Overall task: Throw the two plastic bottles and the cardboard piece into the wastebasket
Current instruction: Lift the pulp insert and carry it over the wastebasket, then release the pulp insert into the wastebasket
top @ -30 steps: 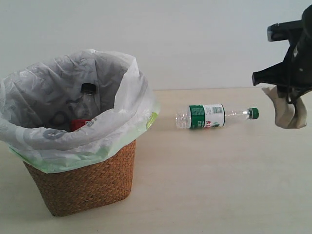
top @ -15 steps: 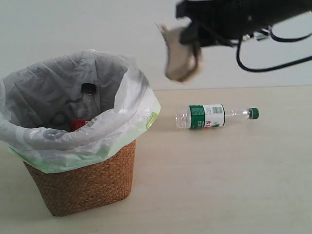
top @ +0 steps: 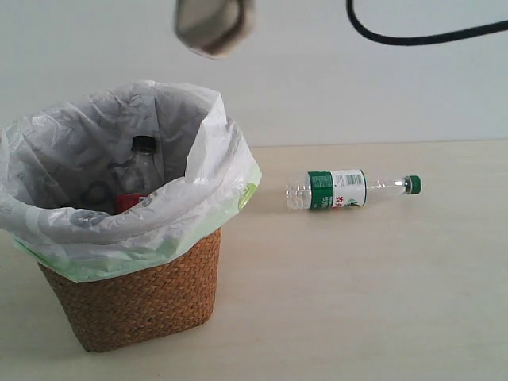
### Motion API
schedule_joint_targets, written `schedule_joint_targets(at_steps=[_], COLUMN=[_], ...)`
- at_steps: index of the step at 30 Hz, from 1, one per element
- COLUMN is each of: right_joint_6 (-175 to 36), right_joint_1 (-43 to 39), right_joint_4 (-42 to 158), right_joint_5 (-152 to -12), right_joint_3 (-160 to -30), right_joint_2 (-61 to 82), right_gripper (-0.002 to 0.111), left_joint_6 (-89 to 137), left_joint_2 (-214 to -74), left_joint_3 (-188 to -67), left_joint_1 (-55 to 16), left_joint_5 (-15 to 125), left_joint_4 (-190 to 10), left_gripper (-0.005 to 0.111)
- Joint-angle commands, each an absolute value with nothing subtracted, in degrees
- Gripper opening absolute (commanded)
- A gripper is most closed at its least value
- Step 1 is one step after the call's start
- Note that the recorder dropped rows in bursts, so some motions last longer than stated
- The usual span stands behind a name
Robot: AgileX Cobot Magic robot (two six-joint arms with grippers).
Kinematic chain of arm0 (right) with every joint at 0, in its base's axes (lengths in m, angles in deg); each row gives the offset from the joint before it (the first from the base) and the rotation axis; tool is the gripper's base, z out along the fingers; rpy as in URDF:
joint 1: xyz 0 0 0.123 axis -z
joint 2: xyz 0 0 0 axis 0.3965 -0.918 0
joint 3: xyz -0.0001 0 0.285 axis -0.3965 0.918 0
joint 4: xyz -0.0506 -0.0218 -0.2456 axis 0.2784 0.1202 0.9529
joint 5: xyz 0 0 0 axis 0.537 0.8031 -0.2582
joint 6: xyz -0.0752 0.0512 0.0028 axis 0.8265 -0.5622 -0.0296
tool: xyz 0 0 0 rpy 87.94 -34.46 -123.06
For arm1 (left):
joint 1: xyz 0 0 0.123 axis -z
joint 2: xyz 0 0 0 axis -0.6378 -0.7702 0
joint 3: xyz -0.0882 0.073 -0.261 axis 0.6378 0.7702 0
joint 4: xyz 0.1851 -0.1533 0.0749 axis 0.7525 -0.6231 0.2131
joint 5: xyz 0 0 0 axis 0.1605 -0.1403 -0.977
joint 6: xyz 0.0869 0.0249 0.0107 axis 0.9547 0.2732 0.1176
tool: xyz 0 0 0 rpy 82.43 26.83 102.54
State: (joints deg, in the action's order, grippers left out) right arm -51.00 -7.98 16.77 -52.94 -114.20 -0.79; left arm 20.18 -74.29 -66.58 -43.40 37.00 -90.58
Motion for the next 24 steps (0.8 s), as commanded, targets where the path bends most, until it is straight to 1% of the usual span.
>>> schedule_joint_targets(at_steps=[1, 2, 4, 7, 10, 13, 16, 17, 18, 19, 20, 21, 22, 23, 24], right_joint_6=[-85.2, -91.8, -95.1, -97.6, -88.8, -77.2, -59.5, -57.6, -57.0, -57.0, -58.0, -62.1, -64.2, -66.2, -74.9], right_joint_1=[-0.1, 1.9, 2.3, 2.3, -0.7, -8.4, -15.7, -16.4, -16.5, -16.5, -16.5, -16.4, -16.4, -16.4, -15.7], right_joint_4=[58.4, 69.3, 76.5, 76.0, 61.7, 42.7, 23.9, 21.1, 19.3, 19.3, 19.3, 19.8, 21.4, 25.2, 35.4], right_joint_5=[-44.0, -39.2, -36.1, -37.2, -45.3, -55.3, -61.7, -61.3, -59.2, -57.8, -57.1, -57.1, -56.8, -56.8, -55.1], right_joint_3=[-114.4, -114.4, -114.4, -114.4, -114.4, -115.4, -121.3, -123.2, -126.5, -127.6, -128.6, -128.7, -128.7, -128.7, -128.7], right_joint_2=[-0.4, -0.4, -0.4, -0.4, -0.8, -2.1, -4.9, -5.4, -5.8, -5.8, -5.8, -5.8, -5.7, -5.7, -5.7], right_gripper=[0.000, 0.000, 0.000, 0.000, 0.000, 0.000, 0.002, 0.008, 0.027, 0.040, 0.072, 0.095, 0.105, 0.104, 0.099], left_joint_6=[19.7, 19.7, 19.7, 19.7, 19.7, 19.7, 19.7, 19.7, 19.7, 19.7, 19.7, 19.7, 19.7, 19.7, 19.7], left_joint_2=[-74.1, -74.1, -74.1, -74.1, -74.1, -74.1, -74.1, -74.1, -74.1, -74.1, -74.1, -74.1, -74.1, -74.1, -74.1], left_joint_3=[-66.8, -66.8, -66.8, -66.8, -66.8, -66.8, -66.8, -66.8, -66.8, -66.8, -66.8, -66.8, -66.8, -66.8, -66.8], left_joint_1=[-43.0, -43.0, -43.0, -43.0, -43.0, -43.0, -43.0, -43.0, -43.0, -43.0, -43.0, -43.0, -43.0, -43.0, -43.0], left_joint_5=[37.4, 37.4, 37.4, 37.4, 37.4, 37.4, 37.4, 37.4, 37.4, 37.4, 37.4, 37.4, 37.4, 37.4, 37.4], left_joint_4=[-90.7, -90.7, -90.7, -90.7, -90.7, -90.7, -90.7, -90.7, -90.7, -90.7, -90.7, -90.7, -90.7, -90.7, -90.7], left_gripper=[0.108, 0.108, 0.108, 0.108, 0.108, 0.108, 0.108, 0.108, 0.108, 0.108, 0.108, 0.108, 0.108, 0.108, 0.108])
